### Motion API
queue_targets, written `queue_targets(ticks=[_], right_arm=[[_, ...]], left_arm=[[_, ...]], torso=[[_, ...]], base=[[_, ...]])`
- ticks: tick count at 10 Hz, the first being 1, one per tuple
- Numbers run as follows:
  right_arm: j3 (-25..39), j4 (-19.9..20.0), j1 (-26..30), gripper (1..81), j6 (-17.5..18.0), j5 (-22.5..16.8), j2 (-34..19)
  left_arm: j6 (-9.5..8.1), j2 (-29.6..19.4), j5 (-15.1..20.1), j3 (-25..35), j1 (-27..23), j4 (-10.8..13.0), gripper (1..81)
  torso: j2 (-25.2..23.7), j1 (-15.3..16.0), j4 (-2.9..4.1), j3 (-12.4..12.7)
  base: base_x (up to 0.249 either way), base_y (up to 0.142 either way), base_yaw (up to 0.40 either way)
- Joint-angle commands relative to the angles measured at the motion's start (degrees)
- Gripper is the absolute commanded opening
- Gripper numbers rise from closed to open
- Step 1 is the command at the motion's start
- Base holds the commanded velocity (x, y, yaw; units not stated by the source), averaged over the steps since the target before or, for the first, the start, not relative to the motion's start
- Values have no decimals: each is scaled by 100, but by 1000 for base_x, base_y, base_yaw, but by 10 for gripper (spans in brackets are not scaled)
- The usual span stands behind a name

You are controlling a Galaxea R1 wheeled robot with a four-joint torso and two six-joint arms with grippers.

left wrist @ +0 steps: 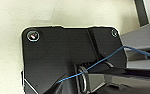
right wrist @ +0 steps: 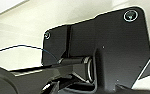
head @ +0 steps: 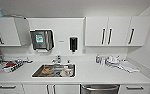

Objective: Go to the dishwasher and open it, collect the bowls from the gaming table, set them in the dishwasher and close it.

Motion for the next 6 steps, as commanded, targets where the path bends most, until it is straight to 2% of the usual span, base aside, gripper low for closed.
queue_targets(ticks=[1, 4, 6], right_arm=[[60, 0, 338, 811, 7, -331, -92], [42, 9, 338, 811, 7, -331, -92], [42, 18, 338, 811, 16, -331, -101]], left_arm=[[3, -91, 288, 67, -348, 5, 811], [3, -100, 288, 67, -348, 5, 811], [-6, -91, 288, 32, -348, -4, 811]], torso=[[0, 1, 0, 0], [0, 1, 0, 0], [2, 6, 0, -2]], base=[[102, 0, 0], [98, 0, 0], [0, 0, 0]])
